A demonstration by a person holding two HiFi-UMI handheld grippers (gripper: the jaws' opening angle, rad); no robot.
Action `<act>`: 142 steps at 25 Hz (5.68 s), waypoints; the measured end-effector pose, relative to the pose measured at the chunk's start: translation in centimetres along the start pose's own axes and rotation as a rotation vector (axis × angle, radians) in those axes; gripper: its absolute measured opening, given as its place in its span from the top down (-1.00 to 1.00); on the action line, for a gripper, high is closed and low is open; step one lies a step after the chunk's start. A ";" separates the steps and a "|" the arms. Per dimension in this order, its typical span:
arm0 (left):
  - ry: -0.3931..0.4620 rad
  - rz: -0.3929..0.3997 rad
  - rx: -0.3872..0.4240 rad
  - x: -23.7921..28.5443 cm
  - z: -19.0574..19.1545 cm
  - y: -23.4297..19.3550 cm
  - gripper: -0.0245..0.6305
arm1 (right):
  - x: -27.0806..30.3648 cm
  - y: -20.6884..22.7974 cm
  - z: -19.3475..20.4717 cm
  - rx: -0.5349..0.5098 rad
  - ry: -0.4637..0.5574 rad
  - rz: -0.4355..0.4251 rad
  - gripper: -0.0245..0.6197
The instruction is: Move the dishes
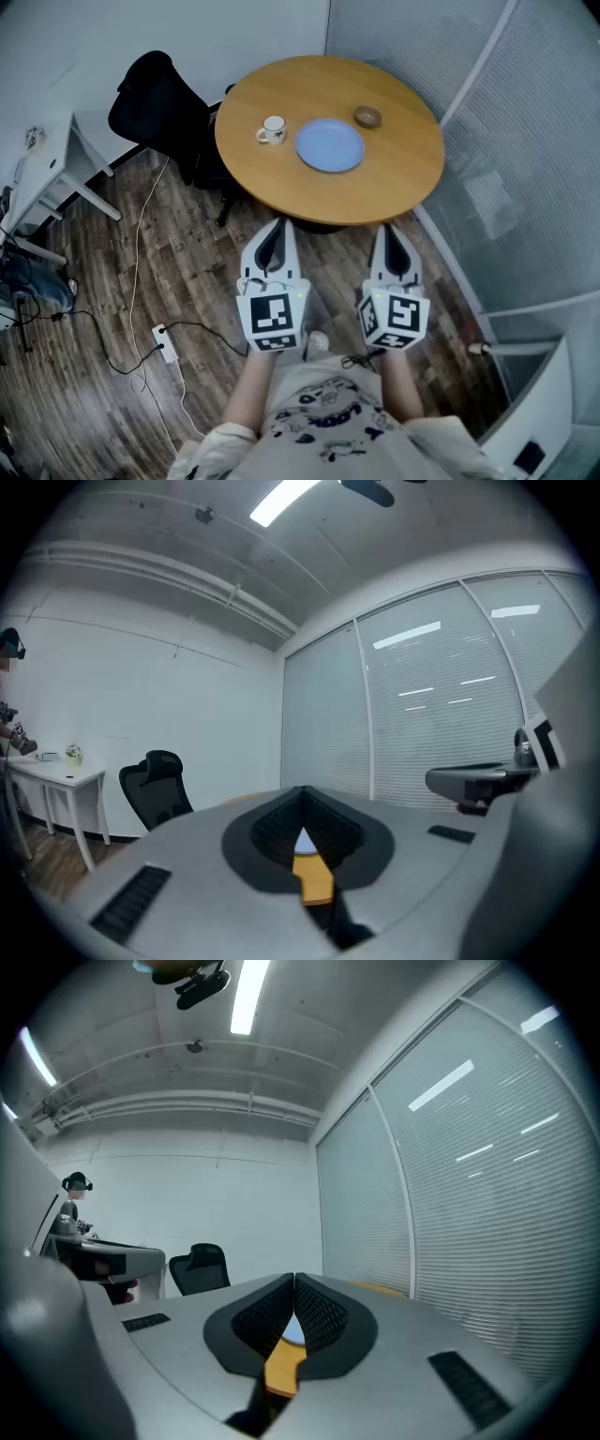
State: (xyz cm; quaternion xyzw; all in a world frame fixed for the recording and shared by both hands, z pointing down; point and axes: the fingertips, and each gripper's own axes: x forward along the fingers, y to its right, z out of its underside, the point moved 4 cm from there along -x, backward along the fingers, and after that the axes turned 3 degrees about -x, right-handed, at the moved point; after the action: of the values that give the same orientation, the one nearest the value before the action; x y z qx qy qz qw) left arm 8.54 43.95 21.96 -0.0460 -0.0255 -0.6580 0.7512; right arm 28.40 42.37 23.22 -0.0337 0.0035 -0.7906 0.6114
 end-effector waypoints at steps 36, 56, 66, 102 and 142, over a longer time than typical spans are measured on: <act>-0.079 -0.092 -0.080 9.9 4.3 -2.8 0.92 | 10.1 4.5 4.7 -0.014 -0.117 0.008 0.90; -0.259 0.023 -0.203 29.3 7.2 -10.5 0.92 | 28.6 4.1 7.0 0.025 -0.248 0.111 0.90; -0.404 0.045 -0.218 34.5 12.3 -9.6 0.92 | 33.6 6.8 11.1 0.035 -0.377 0.105 0.88; -0.776 -0.095 -0.316 40.2 26.2 -7.3 0.68 | 40.5 13.5 25.4 0.014 -0.727 0.047 0.65; -0.582 -0.033 -0.261 45.6 7.5 -20.5 0.80 | 51.5 4.4 9.1 0.153 -0.599 -0.075 0.85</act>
State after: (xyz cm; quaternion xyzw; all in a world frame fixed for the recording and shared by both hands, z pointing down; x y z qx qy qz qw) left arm -5.55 -2.93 34.69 -0.3279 -0.1556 -0.6269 0.6894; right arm 20.30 -8.17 34.64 -0.2190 -0.2376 -0.7654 0.5565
